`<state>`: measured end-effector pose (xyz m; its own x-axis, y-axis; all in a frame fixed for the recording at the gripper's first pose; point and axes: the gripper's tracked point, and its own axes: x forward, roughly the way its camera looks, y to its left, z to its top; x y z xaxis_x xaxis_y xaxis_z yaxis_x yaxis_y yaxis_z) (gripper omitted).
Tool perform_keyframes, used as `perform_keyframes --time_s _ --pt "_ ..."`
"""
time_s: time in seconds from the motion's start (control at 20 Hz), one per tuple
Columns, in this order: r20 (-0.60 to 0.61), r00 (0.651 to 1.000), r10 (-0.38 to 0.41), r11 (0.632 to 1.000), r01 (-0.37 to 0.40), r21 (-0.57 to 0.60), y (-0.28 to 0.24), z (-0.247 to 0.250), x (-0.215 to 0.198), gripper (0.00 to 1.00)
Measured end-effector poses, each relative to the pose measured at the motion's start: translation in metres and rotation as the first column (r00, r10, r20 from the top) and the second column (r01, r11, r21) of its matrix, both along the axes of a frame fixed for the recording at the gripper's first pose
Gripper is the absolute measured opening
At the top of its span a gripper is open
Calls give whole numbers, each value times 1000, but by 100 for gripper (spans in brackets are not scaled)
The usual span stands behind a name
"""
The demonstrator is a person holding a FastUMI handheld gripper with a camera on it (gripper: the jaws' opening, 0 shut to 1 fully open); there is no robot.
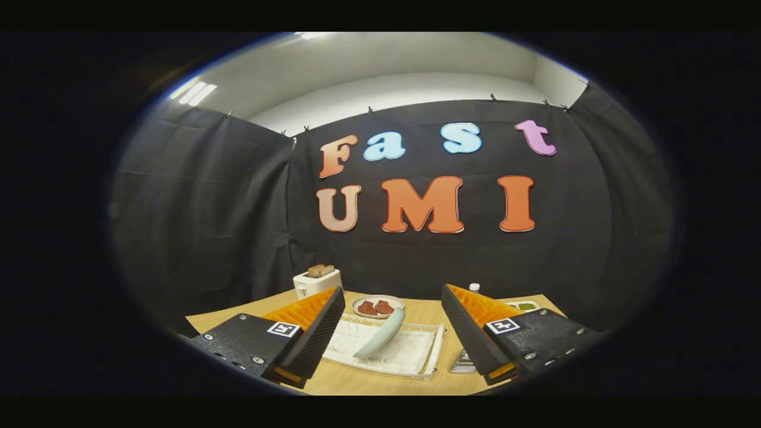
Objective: Take the plate from the dish rack, then take the spoon from the basket and place it into the plate.
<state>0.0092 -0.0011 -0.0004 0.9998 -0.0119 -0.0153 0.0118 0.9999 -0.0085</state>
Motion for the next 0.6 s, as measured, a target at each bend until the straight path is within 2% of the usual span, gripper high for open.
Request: perform_keyframes --time_s 0.35,0.6 --pt "-88 996 -3 1000 5 16 -6 -13 12 98" --pt "-193 981 17 999 -11 34 -4 -21 24 98"
